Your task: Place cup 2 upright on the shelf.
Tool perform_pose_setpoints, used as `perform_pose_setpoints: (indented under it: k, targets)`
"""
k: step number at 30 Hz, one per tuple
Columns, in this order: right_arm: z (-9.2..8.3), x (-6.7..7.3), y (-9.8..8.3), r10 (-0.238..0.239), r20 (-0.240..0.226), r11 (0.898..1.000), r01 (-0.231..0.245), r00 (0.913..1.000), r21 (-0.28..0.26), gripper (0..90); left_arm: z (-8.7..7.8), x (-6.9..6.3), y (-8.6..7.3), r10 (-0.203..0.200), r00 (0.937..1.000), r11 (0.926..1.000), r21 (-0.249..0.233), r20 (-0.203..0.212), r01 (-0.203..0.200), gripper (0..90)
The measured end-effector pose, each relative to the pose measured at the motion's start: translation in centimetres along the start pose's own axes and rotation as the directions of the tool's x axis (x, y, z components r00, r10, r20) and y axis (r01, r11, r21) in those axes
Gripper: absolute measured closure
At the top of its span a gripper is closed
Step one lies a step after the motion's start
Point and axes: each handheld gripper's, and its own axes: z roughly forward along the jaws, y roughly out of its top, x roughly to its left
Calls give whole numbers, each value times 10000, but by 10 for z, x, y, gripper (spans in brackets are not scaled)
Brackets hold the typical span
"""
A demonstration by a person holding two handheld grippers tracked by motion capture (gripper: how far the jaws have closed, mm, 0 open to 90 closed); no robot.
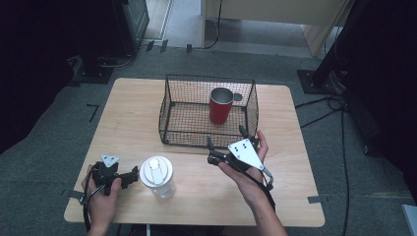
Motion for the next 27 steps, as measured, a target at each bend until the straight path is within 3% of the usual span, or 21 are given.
perform_pose_setpoints:
  k: [10, 20, 27]
  targets:
    - [-14, 13, -17, 247, -284, 9994, -240, 9993, 241, 0, 0, 0, 0, 1, 10000, 10000, 2, -3, -1, 0]
    - [-24, 37, -32, 607, -828, 9976, -577, 9947, 371, 0, 0, 0, 0, 2, 10000, 10000, 2, 0, -2, 0]
    - [-31, 51, -42, 524, -1195, 9977, -469, 9914, 480, 0, 0, 0, 0, 2, 10000, 10000, 5, -1, -2, 0]
